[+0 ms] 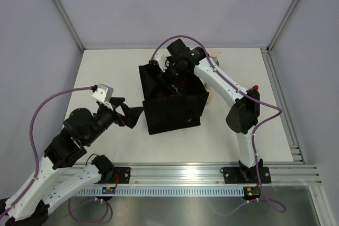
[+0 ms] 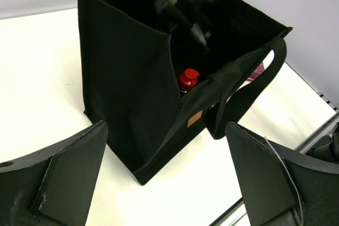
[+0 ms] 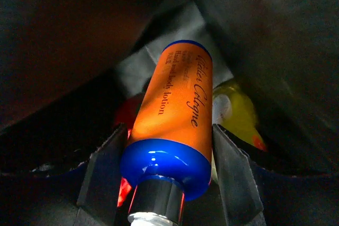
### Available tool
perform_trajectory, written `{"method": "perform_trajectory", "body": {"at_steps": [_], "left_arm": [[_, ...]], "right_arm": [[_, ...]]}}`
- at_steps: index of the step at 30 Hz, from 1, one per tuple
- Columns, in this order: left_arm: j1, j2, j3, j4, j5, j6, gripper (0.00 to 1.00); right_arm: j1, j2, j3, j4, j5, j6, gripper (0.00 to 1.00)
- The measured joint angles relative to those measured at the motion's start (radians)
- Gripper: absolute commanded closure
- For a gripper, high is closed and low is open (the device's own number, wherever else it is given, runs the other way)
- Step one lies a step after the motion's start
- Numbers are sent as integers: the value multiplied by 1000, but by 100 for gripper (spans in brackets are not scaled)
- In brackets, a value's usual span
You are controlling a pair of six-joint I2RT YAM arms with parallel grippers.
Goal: Place the personal care products into the canvas bag
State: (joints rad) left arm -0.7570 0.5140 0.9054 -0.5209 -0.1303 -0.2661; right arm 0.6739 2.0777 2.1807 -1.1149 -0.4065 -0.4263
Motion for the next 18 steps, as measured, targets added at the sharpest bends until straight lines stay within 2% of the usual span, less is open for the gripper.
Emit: {"method": "perform_trajectory", "body": {"at_steps": [1, 3, 4, 8, 13, 18], "left_arm": [[0, 0, 0, 0, 0, 2, 1], [0, -2, -5, 3, 0, 5, 1], [0, -2, -8, 4, 0, 5, 1], [0, -2, -18, 8, 1, 5, 1], [0, -2, -18, 19, 9, 3, 1], [0, -2, -18, 22, 18, -10, 1]], "right_arm": [[-1, 0, -42, 25, 2, 0, 46], [-1, 0, -103, 60, -2, -5, 34], [-1, 0, -127, 77, -5, -5, 24], [-1, -19, -172, 130, -33, -11, 7], [-2, -79, -176, 116, -70, -18, 1], [-2, -145, -141, 58, -103, -20, 0]]}}
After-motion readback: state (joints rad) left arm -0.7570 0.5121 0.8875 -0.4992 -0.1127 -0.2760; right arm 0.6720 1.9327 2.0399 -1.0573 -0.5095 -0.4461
